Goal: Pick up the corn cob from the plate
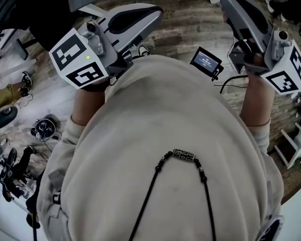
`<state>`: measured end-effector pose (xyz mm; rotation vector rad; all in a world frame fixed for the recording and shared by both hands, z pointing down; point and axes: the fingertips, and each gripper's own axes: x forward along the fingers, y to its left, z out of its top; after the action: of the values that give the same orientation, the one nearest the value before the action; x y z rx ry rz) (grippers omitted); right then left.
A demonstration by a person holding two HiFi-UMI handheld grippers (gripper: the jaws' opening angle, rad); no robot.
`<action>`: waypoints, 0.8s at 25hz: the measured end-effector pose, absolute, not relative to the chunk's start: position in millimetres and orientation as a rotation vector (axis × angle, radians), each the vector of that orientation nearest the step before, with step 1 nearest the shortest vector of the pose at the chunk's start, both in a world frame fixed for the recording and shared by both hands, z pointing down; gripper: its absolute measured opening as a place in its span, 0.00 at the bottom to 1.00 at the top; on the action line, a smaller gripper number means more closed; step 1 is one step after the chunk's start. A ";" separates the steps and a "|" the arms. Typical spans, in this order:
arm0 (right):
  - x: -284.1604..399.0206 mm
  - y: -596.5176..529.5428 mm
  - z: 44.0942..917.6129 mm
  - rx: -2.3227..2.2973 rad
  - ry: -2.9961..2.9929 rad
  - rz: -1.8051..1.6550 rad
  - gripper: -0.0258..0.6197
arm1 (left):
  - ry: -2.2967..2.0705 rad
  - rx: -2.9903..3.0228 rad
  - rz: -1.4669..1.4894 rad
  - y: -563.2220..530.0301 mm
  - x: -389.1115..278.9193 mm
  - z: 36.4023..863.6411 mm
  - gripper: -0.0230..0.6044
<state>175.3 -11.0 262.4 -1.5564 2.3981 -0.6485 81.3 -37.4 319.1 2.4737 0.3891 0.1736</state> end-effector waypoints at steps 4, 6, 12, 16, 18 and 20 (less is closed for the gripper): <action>177.6 -8.9 258.8 -1.572 2.373 -0.633 0.06 | 0.419 2.489 0.185 -31.4 76.7 320.5 0.04; 176.3 -7.4 256.0 -1.579 2.379 -0.621 0.06 | 0.417 2.482 0.193 -29.7 73.8 323.1 0.04; 170.1 0.9 276.1 -1.579 2.353 -0.653 0.06 | 0.430 2.497 0.215 -16.4 59.9 340.0 0.04; 175.4 11.5 284.1 -1.564 2.311 -0.691 0.06 | 0.346 2.516 0.138 -16.9 52.4 335.9 0.04; 176.6 4.7 276.4 -1.549 2.311 -0.703 0.06 | 0.299 2.529 0.115 -25.8 48.1 323.1 0.04; 172.9 -1.6 270.3 -1.536 2.335 -0.719 0.06 | 0.277 2.531 0.107 -27.2 42.4 311.4 0.04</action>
<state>172.9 -1.6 270.3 -1.5365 2.3347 -0.7192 42.4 -27.2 311.4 2.5313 0.2772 0.1067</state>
